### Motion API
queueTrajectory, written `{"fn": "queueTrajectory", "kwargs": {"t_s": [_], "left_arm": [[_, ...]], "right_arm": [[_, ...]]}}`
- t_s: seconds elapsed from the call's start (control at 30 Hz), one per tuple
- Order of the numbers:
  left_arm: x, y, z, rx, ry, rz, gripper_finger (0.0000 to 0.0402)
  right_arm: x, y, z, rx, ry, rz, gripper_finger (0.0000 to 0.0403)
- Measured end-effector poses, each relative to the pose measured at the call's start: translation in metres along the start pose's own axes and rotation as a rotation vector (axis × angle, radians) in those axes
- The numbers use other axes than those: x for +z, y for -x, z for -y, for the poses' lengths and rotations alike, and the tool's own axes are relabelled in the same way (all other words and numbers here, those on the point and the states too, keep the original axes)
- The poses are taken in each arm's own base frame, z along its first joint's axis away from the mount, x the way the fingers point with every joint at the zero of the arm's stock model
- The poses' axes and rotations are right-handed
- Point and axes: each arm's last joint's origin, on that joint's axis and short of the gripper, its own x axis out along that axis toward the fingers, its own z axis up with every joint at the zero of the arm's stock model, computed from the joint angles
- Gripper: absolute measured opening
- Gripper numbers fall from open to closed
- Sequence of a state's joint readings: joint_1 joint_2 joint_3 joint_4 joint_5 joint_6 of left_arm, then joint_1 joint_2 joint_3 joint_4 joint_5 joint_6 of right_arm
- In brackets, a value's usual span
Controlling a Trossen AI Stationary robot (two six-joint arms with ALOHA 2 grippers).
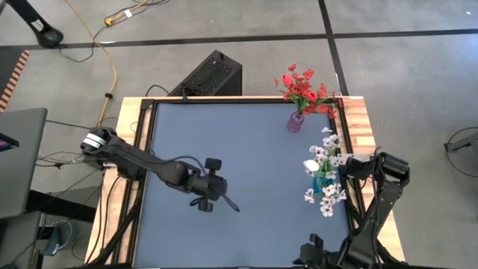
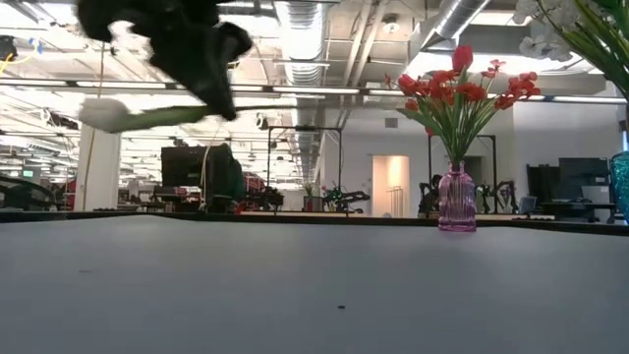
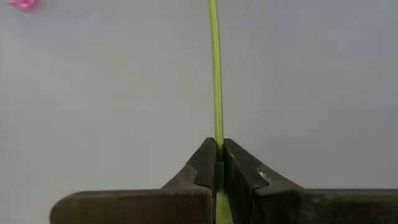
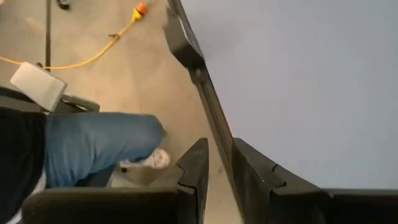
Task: Sort flowers into vase by color
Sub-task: Put the white tulip into the blue vase
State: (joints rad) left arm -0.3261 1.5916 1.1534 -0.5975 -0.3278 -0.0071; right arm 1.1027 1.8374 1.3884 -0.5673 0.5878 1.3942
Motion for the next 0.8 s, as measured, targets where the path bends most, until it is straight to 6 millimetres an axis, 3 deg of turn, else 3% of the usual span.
{"fn": "queueTrajectory", "kwargs": {"t_s": [0.23, 0.43, 0.57, 0.67, 0.8], "left_arm": [[-0.015, 0.015, 0.007, 0.065, 0.022, -0.111, 0.0000], [-0.008, 0.024, 0.032, 0.187, -0.236, -0.003, 0.0000], [-0.005, 0.030, 0.050, 0.227, -0.398, 0.055, 0.0000], [-0.005, 0.035, 0.063, 0.215, -0.493, 0.089, 0.0000], [-0.003, 0.041, 0.075, 0.227, -0.554, 0.140, 0.0000]], "right_arm": [[0.006, -0.003, -0.001, -0.001, 0.130, 0.074, 0.0098], [0.029, -0.013, 0.002, -0.077, 0.269, 0.232, 0.0098], [0.052, -0.023, -0.003, -0.063, 0.302, 0.330, 0.0098], [0.077, -0.032, -0.006, -0.017, 0.228, 0.396, 0.0098], [0.115, -0.041, -0.003, 0.058, 0.148, 0.343, 0.0098]]}}
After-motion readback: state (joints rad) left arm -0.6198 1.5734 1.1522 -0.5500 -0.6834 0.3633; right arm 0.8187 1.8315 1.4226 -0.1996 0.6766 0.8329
